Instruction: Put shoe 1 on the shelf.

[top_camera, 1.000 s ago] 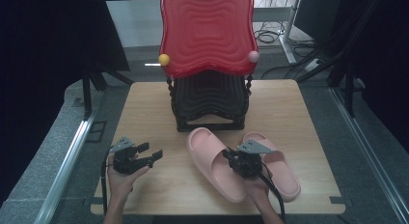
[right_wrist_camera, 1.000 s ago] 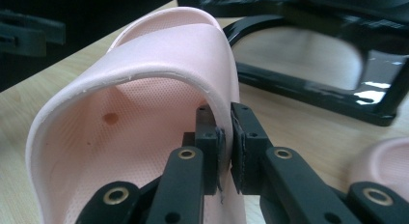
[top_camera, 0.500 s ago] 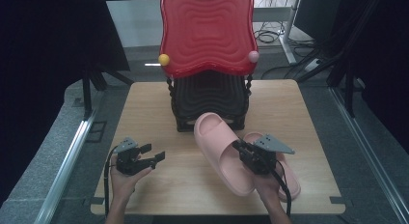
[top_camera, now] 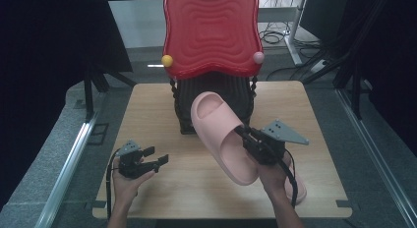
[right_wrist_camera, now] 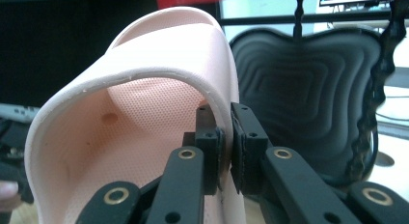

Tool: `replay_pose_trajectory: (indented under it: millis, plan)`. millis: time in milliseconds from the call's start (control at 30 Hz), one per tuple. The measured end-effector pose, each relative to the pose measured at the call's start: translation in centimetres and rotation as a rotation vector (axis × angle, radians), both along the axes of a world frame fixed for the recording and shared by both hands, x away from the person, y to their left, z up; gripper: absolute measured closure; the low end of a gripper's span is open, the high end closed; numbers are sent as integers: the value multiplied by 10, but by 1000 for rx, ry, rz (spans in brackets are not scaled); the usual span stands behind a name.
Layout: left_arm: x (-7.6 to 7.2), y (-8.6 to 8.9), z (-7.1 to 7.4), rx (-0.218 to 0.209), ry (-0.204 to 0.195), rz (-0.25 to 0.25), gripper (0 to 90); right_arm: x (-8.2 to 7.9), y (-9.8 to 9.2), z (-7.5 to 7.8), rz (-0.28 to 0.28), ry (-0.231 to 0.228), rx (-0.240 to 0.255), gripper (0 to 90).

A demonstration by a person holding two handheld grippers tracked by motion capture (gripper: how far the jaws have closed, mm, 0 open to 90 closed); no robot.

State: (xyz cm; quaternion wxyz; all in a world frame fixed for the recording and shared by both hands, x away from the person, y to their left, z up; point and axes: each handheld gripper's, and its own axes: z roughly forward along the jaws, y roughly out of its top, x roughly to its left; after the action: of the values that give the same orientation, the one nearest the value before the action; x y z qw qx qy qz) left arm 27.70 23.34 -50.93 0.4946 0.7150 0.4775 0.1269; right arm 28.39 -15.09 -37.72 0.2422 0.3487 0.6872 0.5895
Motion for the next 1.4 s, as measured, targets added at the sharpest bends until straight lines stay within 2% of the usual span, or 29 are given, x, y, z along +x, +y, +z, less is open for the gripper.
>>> replay_pose_trajectory:
  millis: [200, 433, 833, 1067, 1233, 1400]
  plan:
    - [0, -1, -1, 2, 4, 0, 259, 8, 8, 23, -3, -36, 27, 828]
    - [1, -2, -2, 2, 5, -4, 259, 20, 17, 47, -9, -53, 53, 828]
    - [1, -2, -3, 4, 3, 1, 260, 46, 39, 92, -37, -91, 59, 828]
    - [1, -3, -3, -4, 8, -6, 260, 64, 53, 112, -64, -85, 57, 828]
    - [1, -2, -3, -7, 6, -6, 260, 81, 61, 123, -80, -61, 69, 828]
    - [3, -3, -5, -7, 13, -13, 259, 103, 70, 136, -122, -43, 53, 828]
